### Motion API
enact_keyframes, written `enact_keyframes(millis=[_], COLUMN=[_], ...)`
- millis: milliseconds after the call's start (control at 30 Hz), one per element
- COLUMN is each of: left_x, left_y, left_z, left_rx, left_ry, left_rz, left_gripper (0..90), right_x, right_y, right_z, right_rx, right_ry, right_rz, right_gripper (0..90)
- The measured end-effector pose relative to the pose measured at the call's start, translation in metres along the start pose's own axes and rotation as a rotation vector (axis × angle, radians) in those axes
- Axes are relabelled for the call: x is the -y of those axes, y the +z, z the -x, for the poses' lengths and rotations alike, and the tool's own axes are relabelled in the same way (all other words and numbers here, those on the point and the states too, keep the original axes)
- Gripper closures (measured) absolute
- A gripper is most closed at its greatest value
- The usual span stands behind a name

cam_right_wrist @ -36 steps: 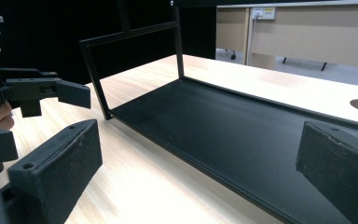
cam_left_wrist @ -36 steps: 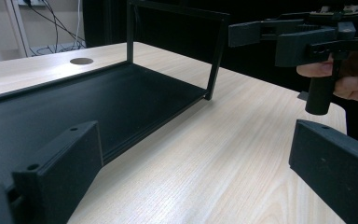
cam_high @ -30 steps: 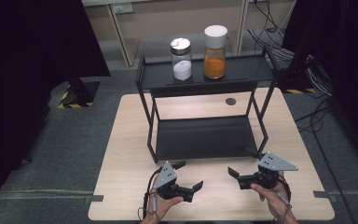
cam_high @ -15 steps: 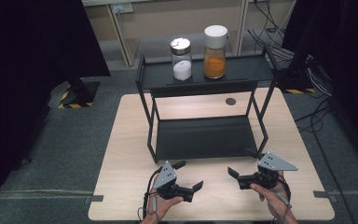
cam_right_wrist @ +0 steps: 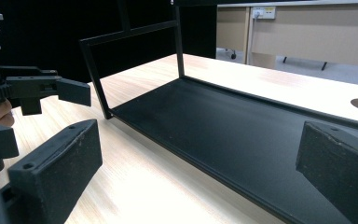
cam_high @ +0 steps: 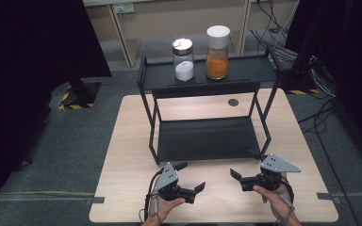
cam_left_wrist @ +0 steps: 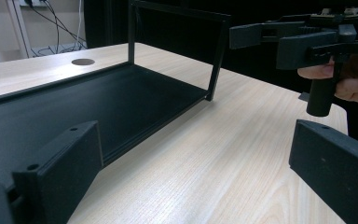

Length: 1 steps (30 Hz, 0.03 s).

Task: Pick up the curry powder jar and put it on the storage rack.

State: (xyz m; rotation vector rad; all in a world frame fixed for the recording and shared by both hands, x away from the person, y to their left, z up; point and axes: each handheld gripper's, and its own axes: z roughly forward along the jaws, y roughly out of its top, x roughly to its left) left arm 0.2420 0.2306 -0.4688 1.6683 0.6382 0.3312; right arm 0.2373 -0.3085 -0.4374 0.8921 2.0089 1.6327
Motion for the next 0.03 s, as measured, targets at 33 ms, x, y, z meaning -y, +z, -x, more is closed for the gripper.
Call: enact_keyframes(millis=[33], left_x=[0.0000], left_y=[0.0000], left_z=[0.0000], left_rx=[0.000], left_ry=[0.000], left_rz=[0.001], left_gripper=[1.9], right_x=[0.0001], right_y=[0.0000], right_z=[0.0000], right_rx=[0.000], right_ry=[0.000], right_rz=[0.000], right_gripper=[0.4])
